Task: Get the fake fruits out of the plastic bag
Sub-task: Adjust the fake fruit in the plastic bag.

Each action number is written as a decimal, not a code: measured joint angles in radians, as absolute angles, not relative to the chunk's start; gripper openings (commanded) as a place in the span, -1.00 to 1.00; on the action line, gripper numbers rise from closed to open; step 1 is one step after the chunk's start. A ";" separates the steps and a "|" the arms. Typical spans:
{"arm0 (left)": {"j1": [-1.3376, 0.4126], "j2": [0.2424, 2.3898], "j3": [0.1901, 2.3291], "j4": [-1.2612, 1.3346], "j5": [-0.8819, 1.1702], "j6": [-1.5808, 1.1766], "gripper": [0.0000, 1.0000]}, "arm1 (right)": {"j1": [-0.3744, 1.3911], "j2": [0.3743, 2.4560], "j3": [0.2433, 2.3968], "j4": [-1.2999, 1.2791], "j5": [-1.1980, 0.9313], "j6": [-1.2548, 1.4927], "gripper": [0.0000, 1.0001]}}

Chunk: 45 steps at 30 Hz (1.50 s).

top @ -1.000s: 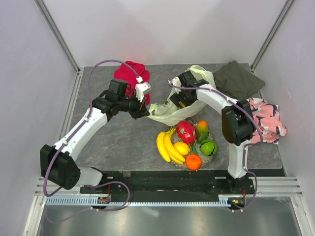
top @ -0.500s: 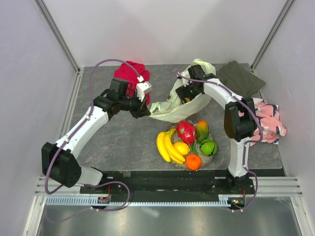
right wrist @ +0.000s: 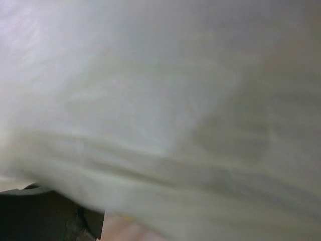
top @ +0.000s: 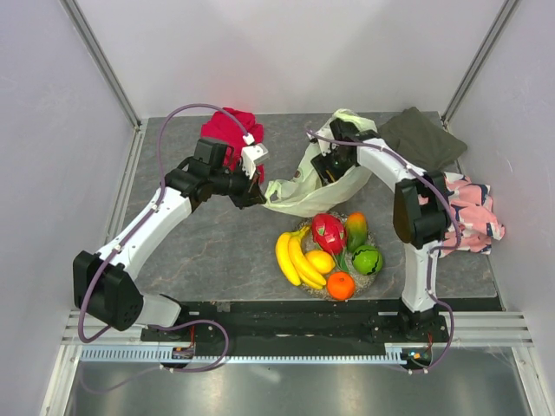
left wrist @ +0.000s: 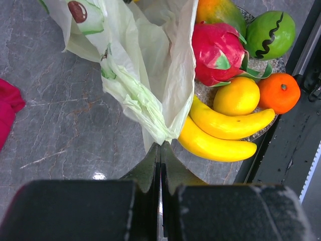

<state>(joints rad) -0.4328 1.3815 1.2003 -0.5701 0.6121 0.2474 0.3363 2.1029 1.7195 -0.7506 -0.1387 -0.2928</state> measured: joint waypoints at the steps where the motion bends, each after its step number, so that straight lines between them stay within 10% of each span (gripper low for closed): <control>1: -0.433 1.382 1.201 -0.570 0.612 0.247 -0.97 | 0.335 2.074 1.713 -0.751 -0.143 -0.305 0.01; 12: -0.446 1.385 1.246 -0.565 0.612 0.248 -0.97 | 0.330 1.619 1.625 -0.736 -0.247 -0.400 -0.01; 28: -0.476 1.413 1.273 -0.543 0.590 0.250 -0.97 | 0.332 1.766 1.467 -0.551 -0.163 -0.356 -0.04; 34: -0.491 1.444 1.299 -0.542 0.569 0.256 -0.97 | 0.327 1.805 1.433 -0.481 -0.068 -0.392 0.33; 38: -0.522 1.447 1.301 -0.542 0.551 0.277 -0.97 | 0.324 1.788 1.359 -0.509 -0.047 -0.418 0.97; 45: -0.548 1.445 1.336 -0.570 0.525 0.362 -0.97 | 0.292 1.720 1.354 -0.681 -0.108 -0.416 0.96</control>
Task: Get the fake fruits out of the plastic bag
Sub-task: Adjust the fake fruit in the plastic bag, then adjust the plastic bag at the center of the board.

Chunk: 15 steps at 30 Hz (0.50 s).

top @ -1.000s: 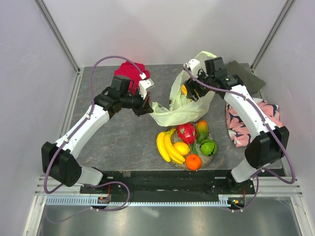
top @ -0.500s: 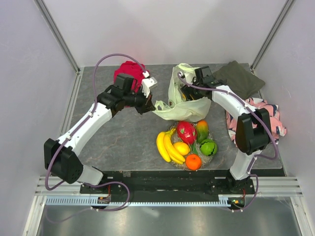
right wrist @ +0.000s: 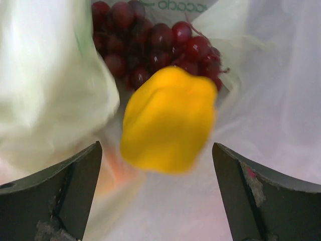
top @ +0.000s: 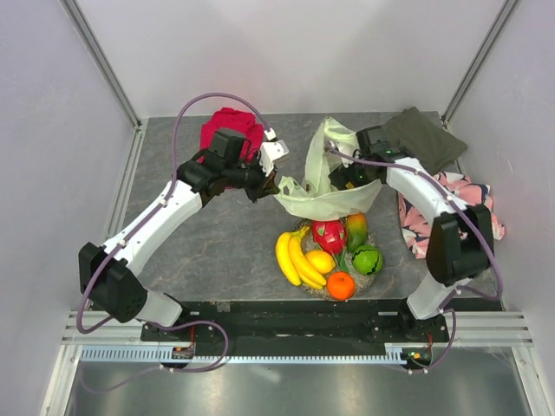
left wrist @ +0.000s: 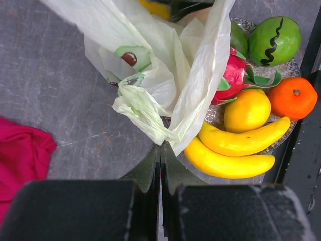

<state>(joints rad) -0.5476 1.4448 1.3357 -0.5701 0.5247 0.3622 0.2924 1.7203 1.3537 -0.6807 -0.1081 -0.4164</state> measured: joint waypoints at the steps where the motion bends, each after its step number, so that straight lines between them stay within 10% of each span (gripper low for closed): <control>1: -0.548 1.443 1.341 -0.577 0.524 0.380 -0.97 | 0.284 1.688 1.354 -0.706 -0.120 -0.420 0.96; 15: -0.654 1.429 1.347 -0.689 0.435 0.662 -0.97 | 0.150 1.466 1.258 -0.783 -0.194 -0.459 0.96</control>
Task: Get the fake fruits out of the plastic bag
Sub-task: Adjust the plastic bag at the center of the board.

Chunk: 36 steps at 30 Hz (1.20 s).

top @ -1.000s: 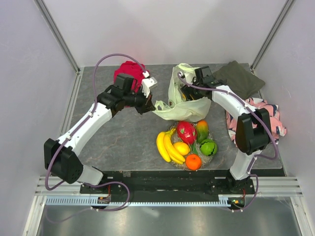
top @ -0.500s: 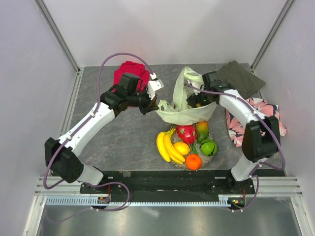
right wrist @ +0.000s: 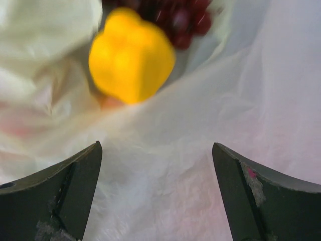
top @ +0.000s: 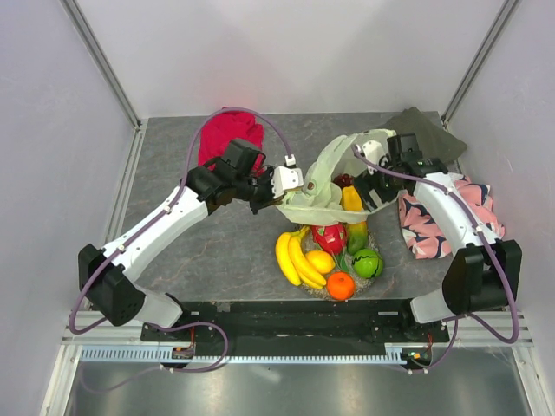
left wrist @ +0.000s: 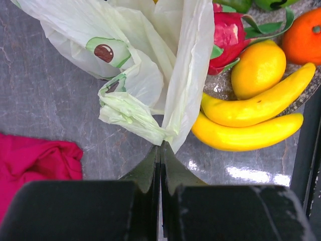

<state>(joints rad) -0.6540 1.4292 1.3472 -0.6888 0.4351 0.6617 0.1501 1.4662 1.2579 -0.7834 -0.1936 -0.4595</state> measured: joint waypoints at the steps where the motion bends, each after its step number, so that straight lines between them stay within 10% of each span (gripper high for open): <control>1: -0.659 1.427 1.347 -0.694 0.427 0.674 -0.97 | 0.151 1.461 1.224 -0.794 -0.185 -0.463 0.95; 20: -0.663 1.421 1.347 -0.710 0.393 0.719 -0.97 | 0.154 1.832 1.447 -0.707 -0.291 -0.300 0.96; 27: -0.663 1.447 1.370 -0.711 0.391 0.719 -0.97 | 0.178 1.914 1.477 -0.739 -0.305 -0.291 0.02; 36: -0.663 1.474 1.404 -0.700 0.353 0.719 -0.97 | 0.186 1.917 1.608 -0.777 -0.301 -0.310 -0.43</control>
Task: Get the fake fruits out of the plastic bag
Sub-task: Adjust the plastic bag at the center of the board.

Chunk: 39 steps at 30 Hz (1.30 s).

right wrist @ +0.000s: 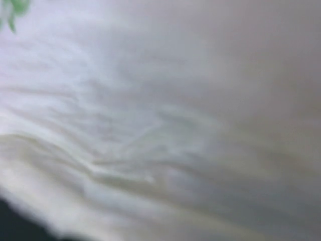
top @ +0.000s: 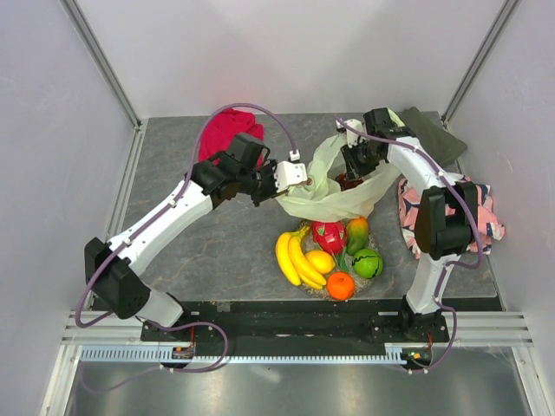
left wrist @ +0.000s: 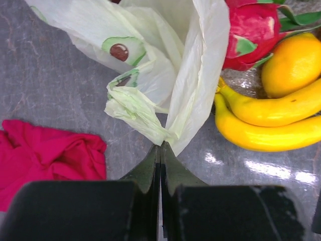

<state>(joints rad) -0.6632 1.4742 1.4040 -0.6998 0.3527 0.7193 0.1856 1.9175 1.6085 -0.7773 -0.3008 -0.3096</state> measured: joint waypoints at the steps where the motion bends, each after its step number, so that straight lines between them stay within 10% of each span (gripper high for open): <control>1: -0.663 1.483 1.413 -0.696 0.337 0.719 -0.97 | 0.184 1.916 1.620 -0.777 -0.299 -0.311 -0.43; 11: -0.561 1.789 1.916 -0.584 0.208 0.648 -0.97 | 0.144 1.954 1.816 -0.768 -0.243 -0.311 -0.38; 19: -0.527 1.876 2.183 -0.554 0.233 0.642 -0.97 | 0.123 1.965 1.834 -0.739 -0.281 -0.311 0.36; 30: -0.546 1.486 1.493 -0.657 0.280 0.636 -0.97 | 0.222 1.839 1.506 -0.755 -0.360 -0.261 0.59; 39: -0.546 1.399 1.328 -0.686 0.252 0.635 -0.97 | 0.323 1.757 1.538 -0.662 -0.343 -0.173 0.66</control>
